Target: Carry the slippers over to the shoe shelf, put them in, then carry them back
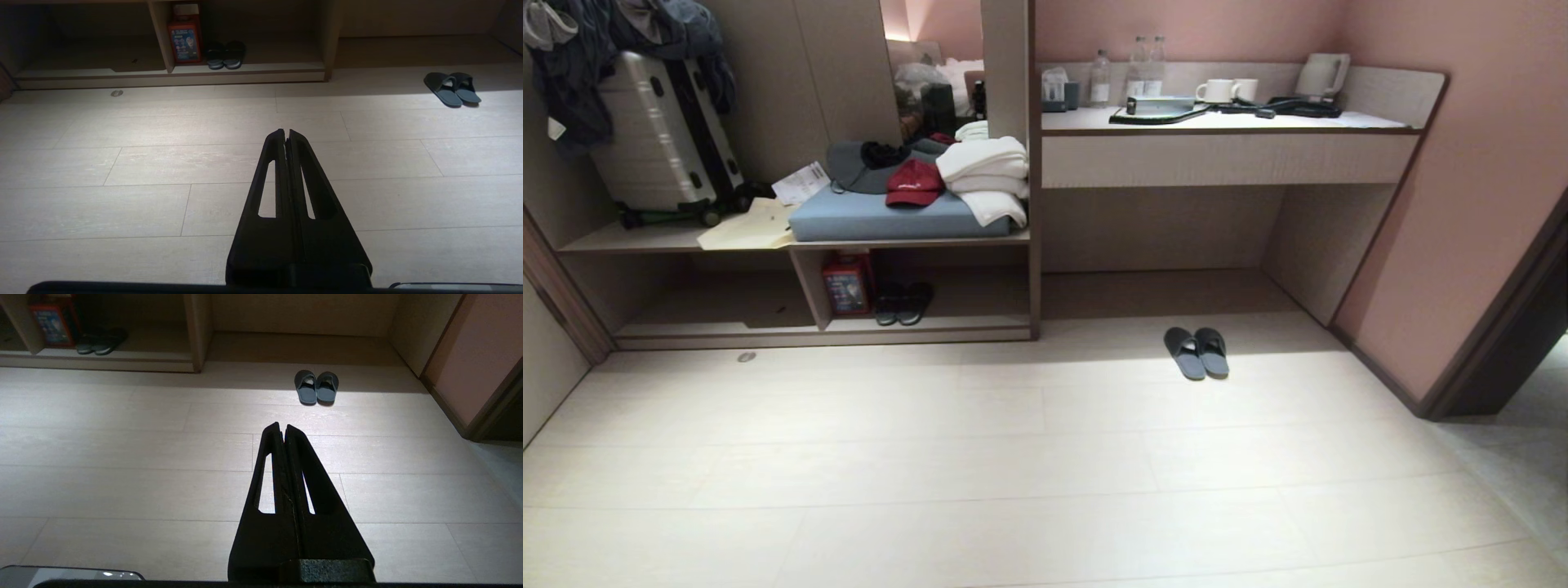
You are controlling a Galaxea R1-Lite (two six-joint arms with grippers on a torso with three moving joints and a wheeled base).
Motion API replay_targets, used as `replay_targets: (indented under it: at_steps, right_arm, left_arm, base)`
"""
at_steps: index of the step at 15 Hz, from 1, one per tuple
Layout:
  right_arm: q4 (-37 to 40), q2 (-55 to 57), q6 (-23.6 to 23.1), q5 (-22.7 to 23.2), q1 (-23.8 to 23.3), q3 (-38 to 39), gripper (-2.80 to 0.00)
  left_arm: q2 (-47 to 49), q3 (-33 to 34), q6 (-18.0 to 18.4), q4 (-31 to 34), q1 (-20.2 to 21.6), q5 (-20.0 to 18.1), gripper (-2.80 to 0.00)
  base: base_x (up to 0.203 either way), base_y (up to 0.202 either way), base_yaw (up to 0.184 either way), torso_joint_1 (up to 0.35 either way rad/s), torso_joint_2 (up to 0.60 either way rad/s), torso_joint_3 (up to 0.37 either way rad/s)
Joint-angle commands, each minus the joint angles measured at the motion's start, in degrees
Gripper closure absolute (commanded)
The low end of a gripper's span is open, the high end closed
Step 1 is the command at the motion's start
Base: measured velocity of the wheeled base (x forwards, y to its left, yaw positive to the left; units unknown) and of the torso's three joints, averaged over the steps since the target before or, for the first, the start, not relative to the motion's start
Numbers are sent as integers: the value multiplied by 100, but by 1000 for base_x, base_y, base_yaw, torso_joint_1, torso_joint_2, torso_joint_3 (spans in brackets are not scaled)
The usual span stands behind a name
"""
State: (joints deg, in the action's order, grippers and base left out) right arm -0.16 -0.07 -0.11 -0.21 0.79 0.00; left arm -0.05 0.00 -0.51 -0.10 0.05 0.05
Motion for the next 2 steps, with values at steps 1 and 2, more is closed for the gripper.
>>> replay_targets:
  at_steps: [1,2]
  right_arm:
    - [-2,7,-7,3,0,9,0]
    - [-2,7,-7,3,0,9,0]
  left_arm:
    - [5,0,7,1,-5,-5,0]
    - [5,0,7,1,4,-5,0]
  base:
    - [0,0,0,0,0,0]
    - [0,0,0,0,0,0]
